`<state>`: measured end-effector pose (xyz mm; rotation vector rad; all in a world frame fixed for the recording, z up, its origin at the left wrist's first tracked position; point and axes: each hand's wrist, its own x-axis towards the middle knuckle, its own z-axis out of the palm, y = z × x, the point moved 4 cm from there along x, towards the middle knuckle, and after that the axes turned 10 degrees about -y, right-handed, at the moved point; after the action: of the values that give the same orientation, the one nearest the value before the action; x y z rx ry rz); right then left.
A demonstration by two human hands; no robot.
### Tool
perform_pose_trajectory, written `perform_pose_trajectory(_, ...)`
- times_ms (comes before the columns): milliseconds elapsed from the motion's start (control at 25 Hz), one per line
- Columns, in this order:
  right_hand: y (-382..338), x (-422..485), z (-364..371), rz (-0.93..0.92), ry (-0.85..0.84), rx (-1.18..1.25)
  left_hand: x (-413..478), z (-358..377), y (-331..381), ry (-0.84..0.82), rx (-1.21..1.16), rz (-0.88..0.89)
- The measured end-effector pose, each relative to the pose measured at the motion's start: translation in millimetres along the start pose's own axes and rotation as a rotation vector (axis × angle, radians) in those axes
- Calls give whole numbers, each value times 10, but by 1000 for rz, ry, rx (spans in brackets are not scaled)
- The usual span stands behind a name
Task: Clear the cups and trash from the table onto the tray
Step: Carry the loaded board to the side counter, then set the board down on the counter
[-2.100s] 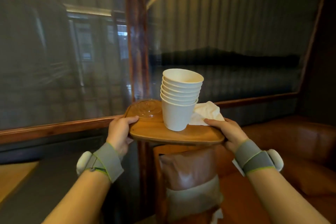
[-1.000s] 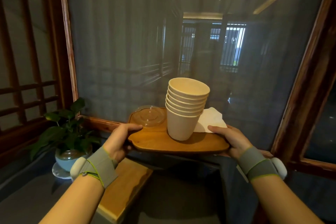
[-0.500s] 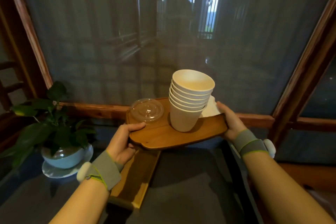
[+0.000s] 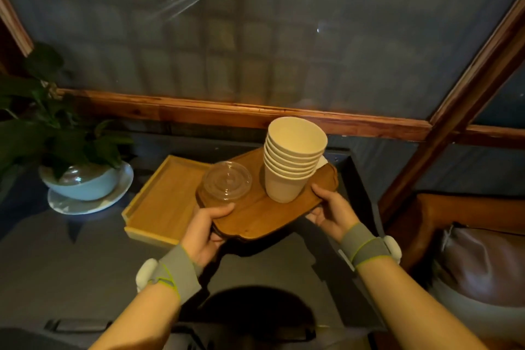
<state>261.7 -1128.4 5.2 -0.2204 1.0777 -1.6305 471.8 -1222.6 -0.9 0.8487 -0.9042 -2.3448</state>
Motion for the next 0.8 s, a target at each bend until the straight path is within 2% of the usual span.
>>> perform_pose_trajectory(200, 92, 116, -301, 108, 75, -72, 53, -129, -393, -8, -30, -190)
perform_pose_trajectory(400, 183, 323, -432, 128, 145, -169, 98, -143, -733, 30, -139, -208)
perform_pose_trajectory(520, 210, 403, -538, 105, 216, -201, 117, -26, -947, -16, -237, -162)
perform_pose_trajectory(800, 115, 636, -818, 123, 257, -289, 213, 155, -1244, 84, -240, -193)
